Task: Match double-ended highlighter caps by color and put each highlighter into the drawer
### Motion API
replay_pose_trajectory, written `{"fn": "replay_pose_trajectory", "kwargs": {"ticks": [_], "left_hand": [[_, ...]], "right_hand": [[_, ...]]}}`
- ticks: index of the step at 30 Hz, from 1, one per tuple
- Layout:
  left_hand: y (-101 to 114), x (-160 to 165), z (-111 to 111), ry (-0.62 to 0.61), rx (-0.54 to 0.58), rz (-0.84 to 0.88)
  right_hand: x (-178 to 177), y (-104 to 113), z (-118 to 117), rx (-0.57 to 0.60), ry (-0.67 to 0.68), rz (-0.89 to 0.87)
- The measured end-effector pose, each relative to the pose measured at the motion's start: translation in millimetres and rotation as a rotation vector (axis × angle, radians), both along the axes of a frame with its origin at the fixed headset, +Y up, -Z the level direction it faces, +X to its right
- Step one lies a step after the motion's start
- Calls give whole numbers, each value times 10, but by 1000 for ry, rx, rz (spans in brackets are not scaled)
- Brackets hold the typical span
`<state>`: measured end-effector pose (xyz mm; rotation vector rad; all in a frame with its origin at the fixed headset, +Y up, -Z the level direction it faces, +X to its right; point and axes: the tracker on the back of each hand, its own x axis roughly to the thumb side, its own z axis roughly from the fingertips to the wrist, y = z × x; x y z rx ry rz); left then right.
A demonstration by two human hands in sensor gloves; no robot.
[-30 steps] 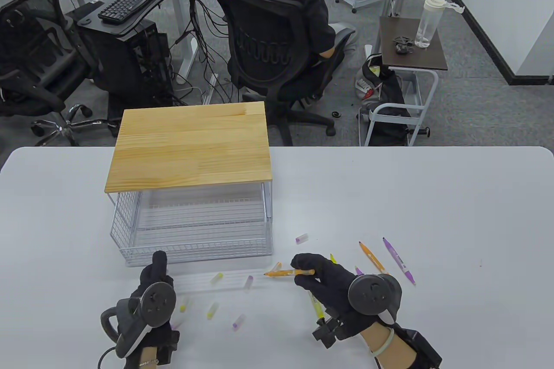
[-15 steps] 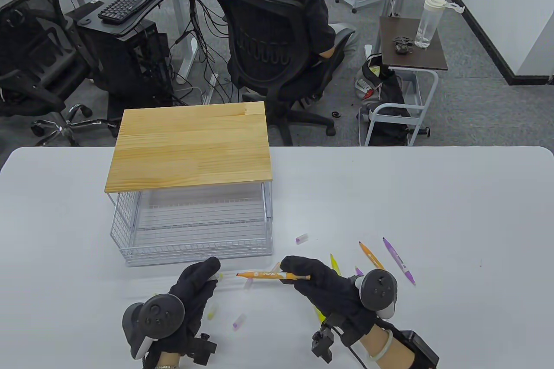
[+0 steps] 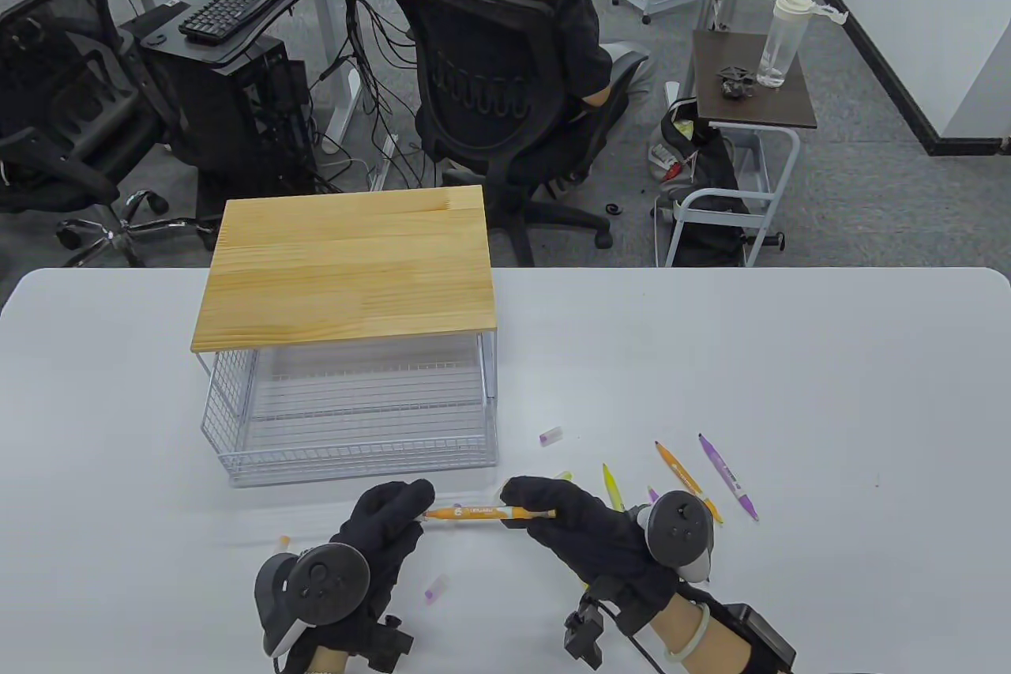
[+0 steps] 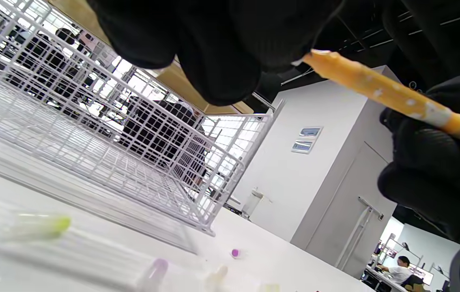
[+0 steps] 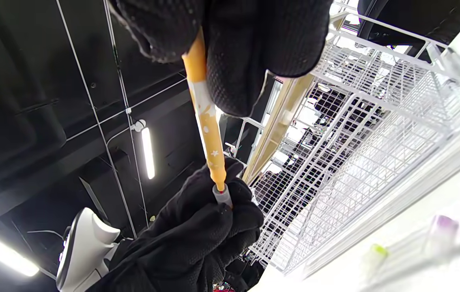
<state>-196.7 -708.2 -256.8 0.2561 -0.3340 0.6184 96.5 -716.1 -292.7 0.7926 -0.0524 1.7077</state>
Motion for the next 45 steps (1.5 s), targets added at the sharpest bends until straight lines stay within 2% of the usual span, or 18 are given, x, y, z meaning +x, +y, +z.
{"fn": "replay_pose_trajectory", "kwargs": {"ticks": [3, 6, 13, 15, 19, 28, 36, 39, 41, 45], "left_hand": [[-7, 46, 10, -9, 14, 2], [-25, 42, 18, 10, 47, -4], [-22, 0, 46, -25, 87, 48], [1, 18, 70, -24, 119, 33], [58, 53, 120, -33, 153, 3], [141, 196, 229, -37, 228, -126], [152, 281, 265, -48, 271, -209], [182, 310, 291, -33, 289, -227], [170, 338, 298, -24, 242, -297], [11, 473, 294, 31, 243, -557]], "right_hand": [[-7, -24, -25, -16, 4, 6], [24, -34, -58, -6, -52, 88], [32, 6, 12, 243, -283, 413], [19, 9, 25, 263, -306, 460], [25, -35, 5, 217, -266, 462], [89, -156, -131, -13, -104, 359], [139, -161, -161, -113, -47, 334], [135, -168, -159, -115, -68, 287], [116, -186, -153, -101, -72, 280], [65, -221, -114, -65, -65, 300]]}}
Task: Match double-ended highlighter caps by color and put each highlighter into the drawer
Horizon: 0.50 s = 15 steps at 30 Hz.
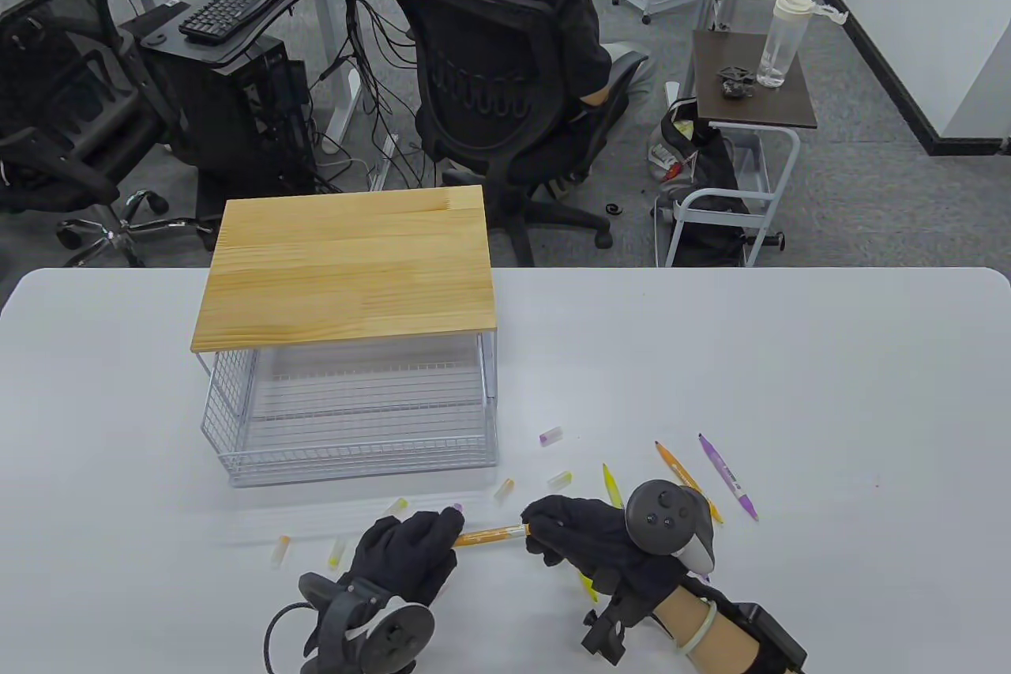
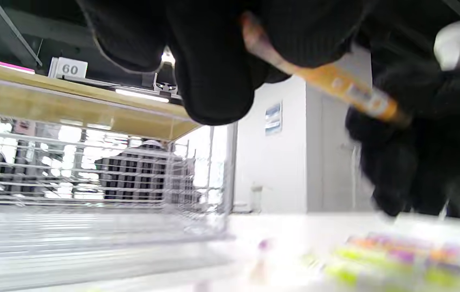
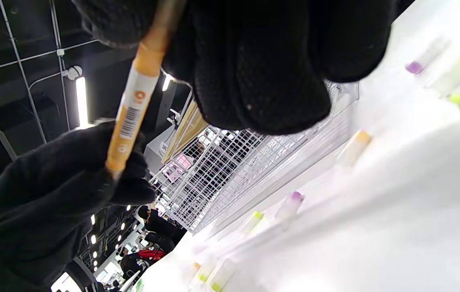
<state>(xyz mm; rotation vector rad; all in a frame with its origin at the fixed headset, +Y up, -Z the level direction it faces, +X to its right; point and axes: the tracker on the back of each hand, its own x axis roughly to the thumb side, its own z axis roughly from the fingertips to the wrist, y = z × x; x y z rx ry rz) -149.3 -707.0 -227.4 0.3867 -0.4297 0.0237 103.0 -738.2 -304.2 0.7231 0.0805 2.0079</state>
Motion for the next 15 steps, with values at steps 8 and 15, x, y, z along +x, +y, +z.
{"fn": "replay_pose_trajectory", "kwargs": {"ticks": [8, 15], "left_hand": [[-56, 54, -5, 64, 47, -109], [-63, -22, -22, 109, 69, -97]], "right_hand": [[-11, 75, 83, 150, -40, 90], [36, 143, 116, 264, -123, 186]]}}
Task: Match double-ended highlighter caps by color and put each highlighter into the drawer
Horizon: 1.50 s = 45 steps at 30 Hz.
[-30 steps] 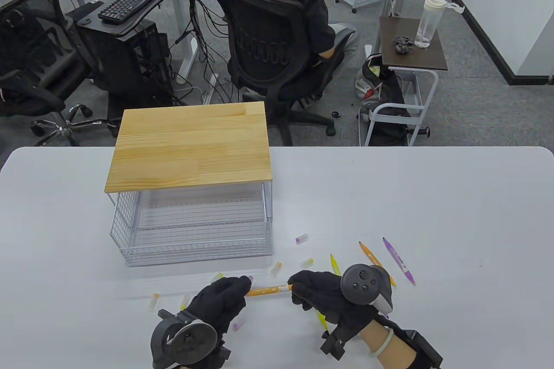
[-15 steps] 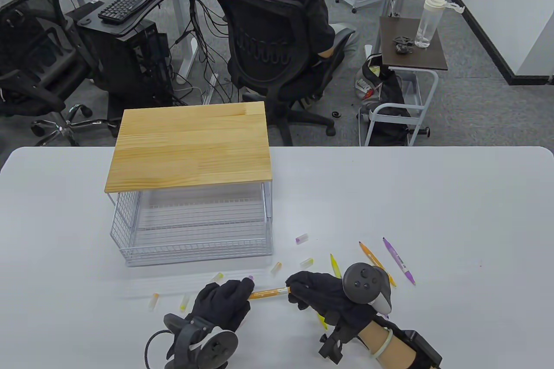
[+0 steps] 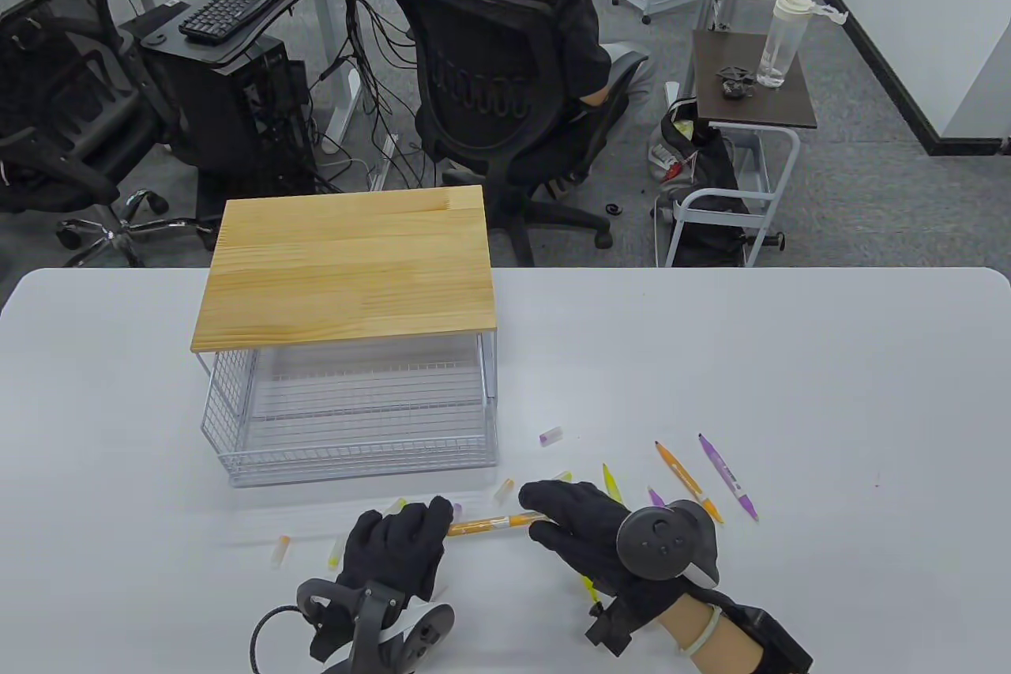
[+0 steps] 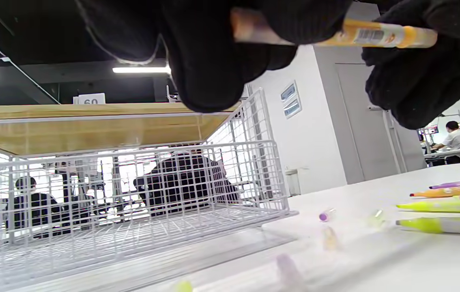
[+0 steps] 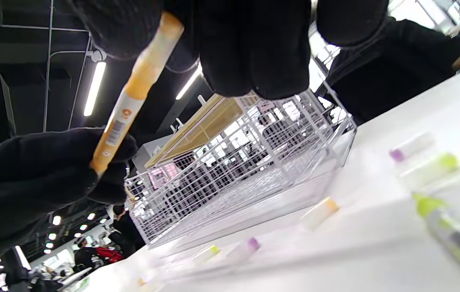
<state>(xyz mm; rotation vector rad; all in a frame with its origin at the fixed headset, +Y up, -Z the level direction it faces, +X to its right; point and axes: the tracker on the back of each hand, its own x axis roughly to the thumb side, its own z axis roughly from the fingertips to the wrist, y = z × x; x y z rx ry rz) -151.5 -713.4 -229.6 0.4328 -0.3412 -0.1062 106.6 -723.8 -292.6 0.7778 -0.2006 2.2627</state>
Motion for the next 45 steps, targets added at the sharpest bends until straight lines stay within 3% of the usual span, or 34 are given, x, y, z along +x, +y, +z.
{"fn": "replay_pose_trajectory", "kwargs": {"ticks": [8, 12, 16, 20, 25, 30, 32, 35, 39, 42, 45], "left_hand": [[53, -192, -48, 88, 30, 38], [202, -364, -104, 160, 84, 77], [343, -593, -234, 293, 116, 44], [369, -820, -453, 405, 47, 23], [312, -748, -784, 499, -12, -63], [202, -650, -1214, 659, -152, 87], [171, -597, -1203, 600, -173, 150], [136, -536, -1072, 495, -109, 164], [36, -543, -775, 321, -93, -21], [-56, -634, -583, 309, -50, -119], [-120, -766, -523, 309, -70, -111]], "right_hand": [[65, 49, -17, 50, -91, 171], [154, 125, -18, 22, -118, 311], [341, 287, -9, 23, -171, 278], [501, 459, 30, 55, -199, 181], [599, 533, 13, 71, -223, 133], [691, 522, -76, 40, -275, 138], [831, 499, -168, 19, -386, 164], [1086, 394, -342, -54, -551, 234], [1497, 94, -634, -337, -723, 342], [1764, -39, -714, -474, -793, 314], [1936, -135, -736, -572, -862, 361]]}}
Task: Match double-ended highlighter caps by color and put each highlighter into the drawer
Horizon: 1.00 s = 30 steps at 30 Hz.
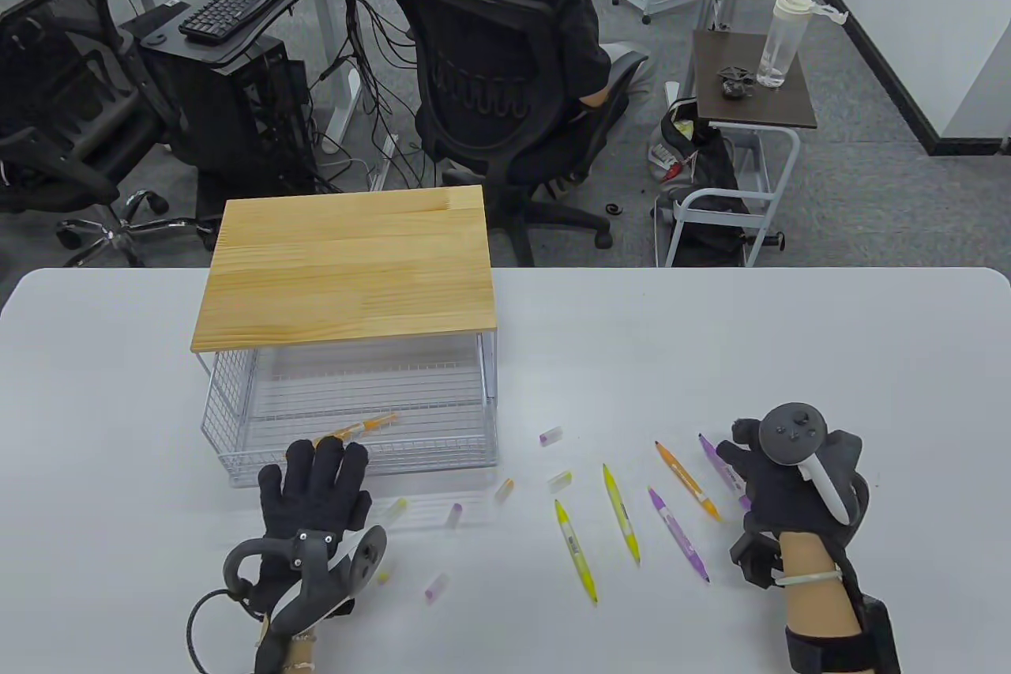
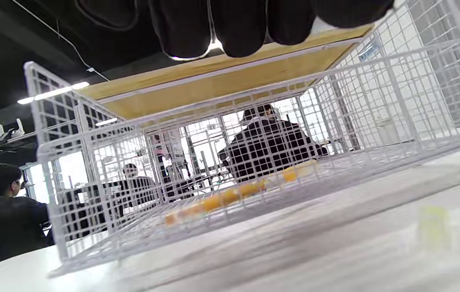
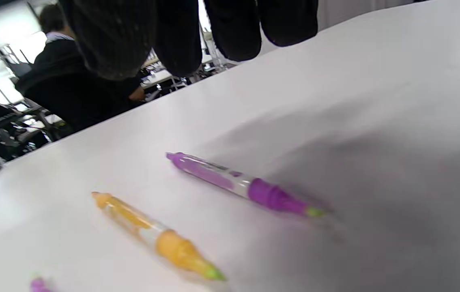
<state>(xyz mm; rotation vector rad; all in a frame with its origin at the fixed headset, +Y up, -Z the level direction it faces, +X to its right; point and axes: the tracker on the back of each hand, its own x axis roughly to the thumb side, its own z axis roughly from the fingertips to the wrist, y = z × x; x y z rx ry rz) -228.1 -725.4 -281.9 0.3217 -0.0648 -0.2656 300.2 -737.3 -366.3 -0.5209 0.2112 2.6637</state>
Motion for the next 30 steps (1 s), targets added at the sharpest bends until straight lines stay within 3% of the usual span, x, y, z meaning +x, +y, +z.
{"fn": "replay_pose_trajectory", "kwargs": {"ticks": [7, 11, 21, 30], "left_hand": [[-49, -146, 42, 22, -44, 60], [-41, -147, 88, 19, -31, 41], [-61, -180, 106, 31, -48, 64], [-26, -198, 113, 11, -78, 119]], "right_hand": [[101, -289, -56, -189, -61, 94], [58, -364, -67, -232, -45, 125], [-190, -413, -106, -250, -22, 305], [-259, -424, -132, -247, -17, 314]]}}
